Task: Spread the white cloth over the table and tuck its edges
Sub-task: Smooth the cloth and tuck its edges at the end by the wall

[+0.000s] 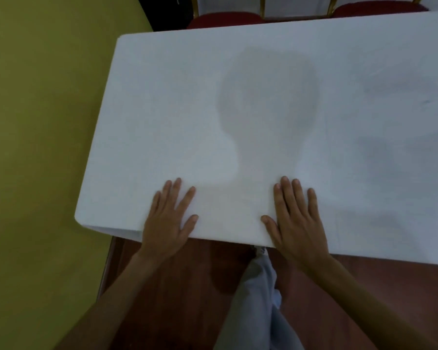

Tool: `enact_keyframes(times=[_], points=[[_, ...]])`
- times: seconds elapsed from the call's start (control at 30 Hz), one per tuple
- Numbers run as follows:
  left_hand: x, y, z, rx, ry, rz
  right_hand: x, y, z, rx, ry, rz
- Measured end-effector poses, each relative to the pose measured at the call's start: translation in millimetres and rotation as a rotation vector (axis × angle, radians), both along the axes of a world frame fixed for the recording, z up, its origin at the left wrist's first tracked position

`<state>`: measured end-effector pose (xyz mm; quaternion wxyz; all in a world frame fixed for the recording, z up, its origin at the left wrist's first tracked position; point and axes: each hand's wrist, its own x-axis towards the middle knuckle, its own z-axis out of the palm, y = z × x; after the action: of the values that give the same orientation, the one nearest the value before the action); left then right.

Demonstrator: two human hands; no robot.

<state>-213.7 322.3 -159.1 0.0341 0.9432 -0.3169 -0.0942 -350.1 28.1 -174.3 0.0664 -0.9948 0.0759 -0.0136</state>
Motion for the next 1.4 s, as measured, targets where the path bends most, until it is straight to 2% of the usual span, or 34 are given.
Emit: enact_keyframes(times=[0.17,0.27,0.37,0.47,0.57,0.77,0.9,1.03,1.2,1.4], points=[[67,143,10,0.050,0.047,0.314,2,3,3,-0.021,0.024,-0.005],[81,163,16,0.024,0.028,0.427,6,12,4,-0.022,0.038,-0.041],[67,113,15,-0.058,-0.024,0.157,27,41,4,-0.013,0.071,-0.049],[58,48,6,-0.098,0.017,-0.132,67,79,1,-0.014,0.067,0.028],[80,26,-3,-0.069,0.000,-0.267,114,108,-1,-0.006,0.045,0.050],[199,118,-6,-0.057,-0.015,-0.082,186,136,-6,-0.003,0.039,0.013],[230,165,-8,-0.042,0.017,-0.031,223,156,-4,-0.010,0.028,0.024],[213,182,-12,-0.128,0.061,0.010,259,178,-2,0.005,0.069,0.027],[151,209,-9,-0.224,0.132,0.095,272,219,1,0.005,0.095,0.068],[80,247,-6,-0.184,0.143,0.133,268,226,2,0.038,0.106,0.050]])
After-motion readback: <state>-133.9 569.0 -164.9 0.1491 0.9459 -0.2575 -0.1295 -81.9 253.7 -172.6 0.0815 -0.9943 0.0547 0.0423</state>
